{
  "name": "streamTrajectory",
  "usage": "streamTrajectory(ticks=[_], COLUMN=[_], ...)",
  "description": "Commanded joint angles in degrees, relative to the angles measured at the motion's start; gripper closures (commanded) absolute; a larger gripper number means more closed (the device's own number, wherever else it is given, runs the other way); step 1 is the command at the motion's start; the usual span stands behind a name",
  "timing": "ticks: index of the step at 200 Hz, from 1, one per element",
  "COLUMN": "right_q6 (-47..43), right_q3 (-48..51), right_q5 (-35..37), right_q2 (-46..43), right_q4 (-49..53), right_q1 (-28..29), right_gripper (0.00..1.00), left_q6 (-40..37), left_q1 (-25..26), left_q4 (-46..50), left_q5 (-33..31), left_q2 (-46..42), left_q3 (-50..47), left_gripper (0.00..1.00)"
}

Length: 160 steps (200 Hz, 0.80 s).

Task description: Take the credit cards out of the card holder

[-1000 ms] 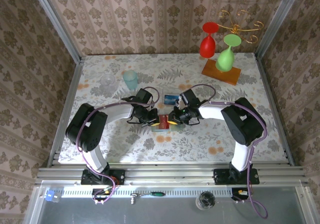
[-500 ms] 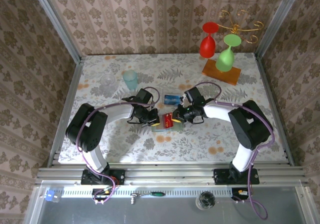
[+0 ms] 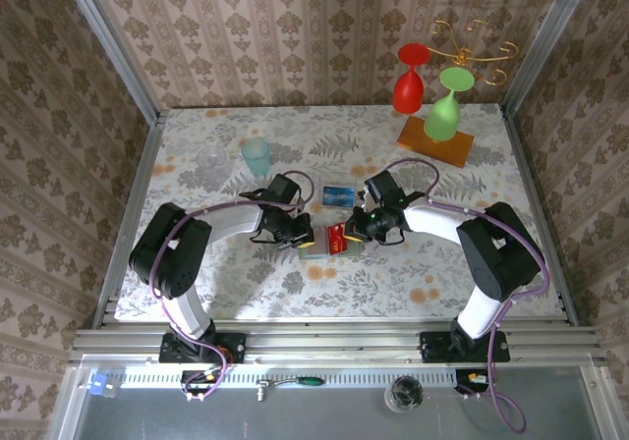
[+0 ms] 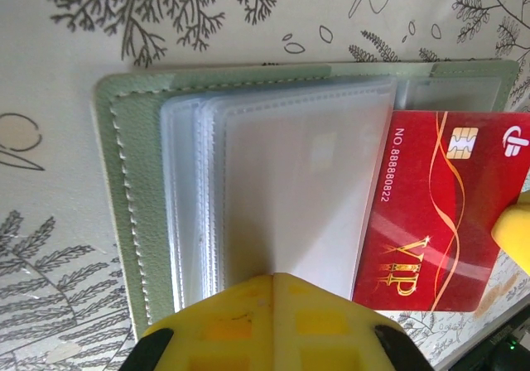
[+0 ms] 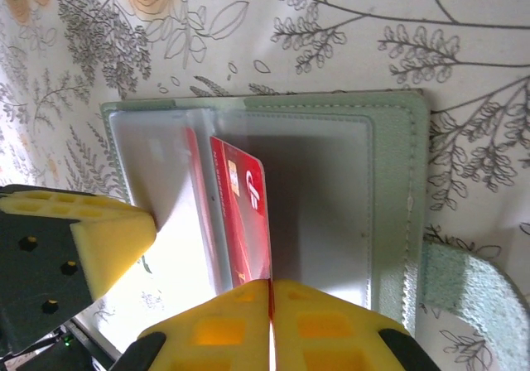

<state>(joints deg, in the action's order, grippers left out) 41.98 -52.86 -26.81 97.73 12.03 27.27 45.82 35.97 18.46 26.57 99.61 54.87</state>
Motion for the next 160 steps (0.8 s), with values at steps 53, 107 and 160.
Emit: streamTrajectory(ticks=[53, 107, 160], right_q6=[-0.1, 2.0, 1.6], right_q3=[-2.3, -3.8, -6.1], right_q5=[2.6, 0.8, 2.5], right_q2=[-0.7, 0.8, 2.0], right_q4=[3.4, 2.8, 5.5], right_q1=[1.8, 3.1, 3.7], right_gripper=[0.92, 0.86, 0.87], left_q6=[-0.4, -0.2, 0.0], left_q1=[0.1, -0.2, -1.8], left_q4=[-0.2, -3.0, -6.6], left_q5=[1.9, 4.4, 6.9], left_q2=[-0.3, -1.2, -2.4], left_q3=[1.1, 0.9, -1.6], left_gripper=[1.0, 0.98, 0.97])
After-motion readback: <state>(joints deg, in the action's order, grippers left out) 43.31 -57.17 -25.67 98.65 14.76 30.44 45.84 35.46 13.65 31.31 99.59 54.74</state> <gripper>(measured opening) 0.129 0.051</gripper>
